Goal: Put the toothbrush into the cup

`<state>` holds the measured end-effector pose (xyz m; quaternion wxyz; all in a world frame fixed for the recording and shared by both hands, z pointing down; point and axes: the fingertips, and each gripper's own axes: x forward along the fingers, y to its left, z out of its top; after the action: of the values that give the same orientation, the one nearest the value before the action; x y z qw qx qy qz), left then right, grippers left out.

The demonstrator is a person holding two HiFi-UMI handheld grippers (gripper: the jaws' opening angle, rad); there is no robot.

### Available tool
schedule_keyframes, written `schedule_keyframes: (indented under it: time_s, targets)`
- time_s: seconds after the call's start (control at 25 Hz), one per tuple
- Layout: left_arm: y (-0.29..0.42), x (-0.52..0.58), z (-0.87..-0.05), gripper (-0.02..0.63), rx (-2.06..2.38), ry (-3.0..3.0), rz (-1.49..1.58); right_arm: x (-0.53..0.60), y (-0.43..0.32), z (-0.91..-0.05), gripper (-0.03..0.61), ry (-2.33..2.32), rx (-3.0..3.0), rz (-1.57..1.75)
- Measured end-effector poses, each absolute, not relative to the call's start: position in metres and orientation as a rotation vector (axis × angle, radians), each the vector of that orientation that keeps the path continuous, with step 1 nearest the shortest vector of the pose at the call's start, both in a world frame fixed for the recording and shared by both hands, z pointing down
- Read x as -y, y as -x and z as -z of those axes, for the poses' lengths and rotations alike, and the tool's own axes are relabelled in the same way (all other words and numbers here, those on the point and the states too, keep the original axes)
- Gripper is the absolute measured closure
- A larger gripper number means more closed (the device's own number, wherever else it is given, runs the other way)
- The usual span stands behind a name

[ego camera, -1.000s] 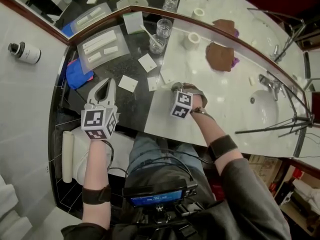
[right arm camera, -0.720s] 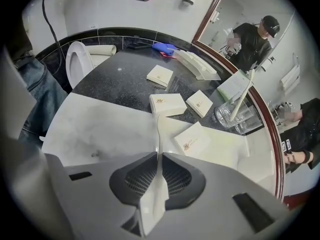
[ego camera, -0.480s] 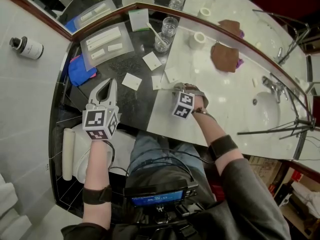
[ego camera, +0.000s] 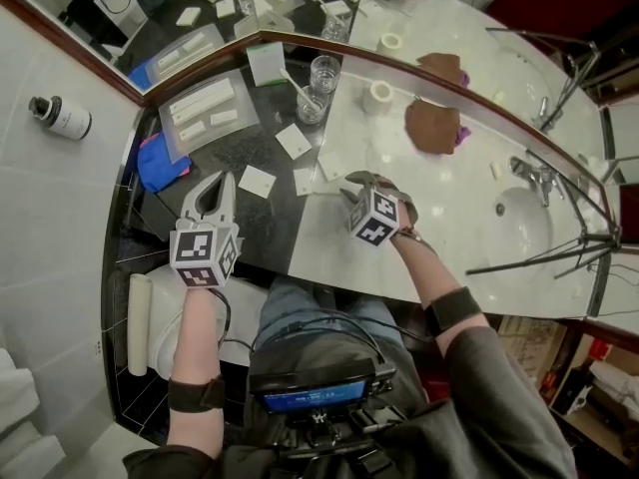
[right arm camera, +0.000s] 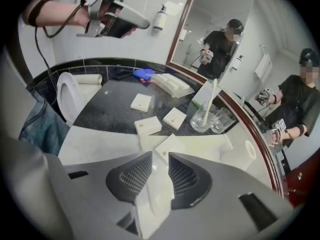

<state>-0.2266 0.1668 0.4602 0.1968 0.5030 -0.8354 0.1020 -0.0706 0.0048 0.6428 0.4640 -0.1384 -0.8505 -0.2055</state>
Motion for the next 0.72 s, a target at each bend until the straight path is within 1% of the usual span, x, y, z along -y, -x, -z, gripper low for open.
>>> schedule_keyframes:
  time_s: [0.04, 0.12, 0.24, 0.32, 0.52, 0.72]
  targets:
    - [0.226, -0.164, -0.456, 0.611, 2.343, -1.415, -0.286, 0.001, 0.073, -0.629, 0.478, 0.311, 2.136, 0.466]
    - [0.224, -0.159, -0.448, 0.611, 2.349, -1.431, -0.290, 0.013, 0.076, -0.602, 0.498, 0.242, 2.226, 0.378]
    - [0.219, -0.150, -0.437, 0.612, 2.350, -1.455, -0.308, 0.033, 0.076, -0.553, 0.549, 0.132, 2.363, 0.222]
    - [0.215, -0.144, -0.431, 0.611, 2.348, -1.471, -0.318, 0.046, 0.073, -0.525, 0.571, 0.067, 2.450, 0.098]
    - [0.204, -0.127, -0.418, 0.611, 2.335, -1.508, -0.285, 0.077, 0.054, -0.474, 0.569, -0.058, 2.612, -0.128]
    - [0.190, -0.116, -0.417, 0.612, 2.316, -1.537, -0.285, 0.104, 0.015, -0.450, 0.569, -0.180, 2.732, -0.301]
